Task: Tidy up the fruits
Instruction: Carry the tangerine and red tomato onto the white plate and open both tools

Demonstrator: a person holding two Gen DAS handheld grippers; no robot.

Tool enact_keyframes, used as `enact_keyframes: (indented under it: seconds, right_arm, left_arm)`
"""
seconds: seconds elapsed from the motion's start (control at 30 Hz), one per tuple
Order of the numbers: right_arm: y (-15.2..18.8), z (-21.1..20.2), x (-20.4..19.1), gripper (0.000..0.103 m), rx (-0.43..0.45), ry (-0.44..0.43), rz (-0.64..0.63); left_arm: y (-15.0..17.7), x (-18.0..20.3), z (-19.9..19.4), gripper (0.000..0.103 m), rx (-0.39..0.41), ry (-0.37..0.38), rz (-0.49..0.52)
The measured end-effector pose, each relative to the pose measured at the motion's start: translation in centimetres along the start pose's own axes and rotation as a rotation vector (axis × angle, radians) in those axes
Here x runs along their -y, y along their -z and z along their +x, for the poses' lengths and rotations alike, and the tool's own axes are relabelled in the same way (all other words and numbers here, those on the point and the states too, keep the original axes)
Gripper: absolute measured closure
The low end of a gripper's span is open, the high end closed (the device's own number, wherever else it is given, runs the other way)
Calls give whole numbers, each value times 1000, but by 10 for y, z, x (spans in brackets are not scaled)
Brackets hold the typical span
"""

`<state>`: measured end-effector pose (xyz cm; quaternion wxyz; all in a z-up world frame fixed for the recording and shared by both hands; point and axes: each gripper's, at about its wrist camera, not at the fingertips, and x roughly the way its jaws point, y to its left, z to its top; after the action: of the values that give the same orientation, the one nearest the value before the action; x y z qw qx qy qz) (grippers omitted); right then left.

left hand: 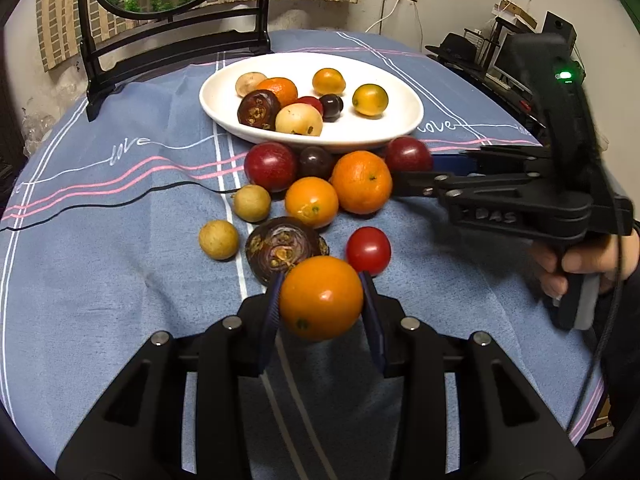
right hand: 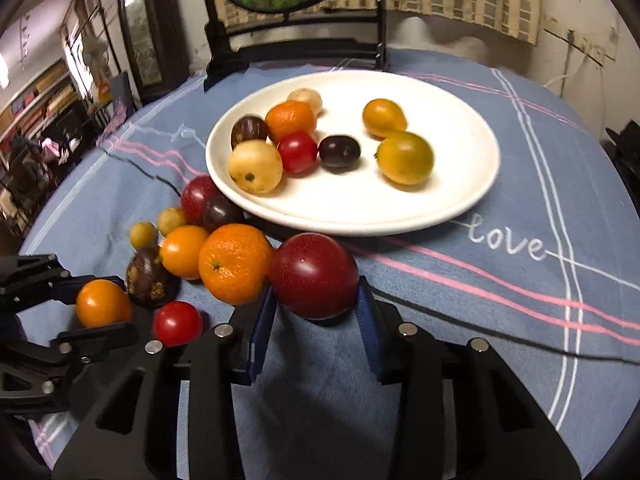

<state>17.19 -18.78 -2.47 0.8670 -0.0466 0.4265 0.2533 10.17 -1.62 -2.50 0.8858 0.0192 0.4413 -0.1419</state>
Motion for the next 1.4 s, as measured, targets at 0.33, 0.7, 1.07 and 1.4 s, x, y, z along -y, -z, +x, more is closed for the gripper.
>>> enact_keyframes:
  seconds: [0.33,0.7,1.07,1.4]
  right_arm:
    - [8,-65,-7,63,133,22,-5]
    - [-22,-65,-11,63,197,94,-41]
    - [-49,-3,-3,61,122,132,-53]
    - [-42,1,9,42,178,112,-5]
  left_arm:
    - [-26,12,-26,65,71,-31,46]
    - [-97,13,-6,65,108,-75,49]
    - [-138,-6,47,65,71,-105,-2]
    - [-146,-7,47,29,140,-124,7]
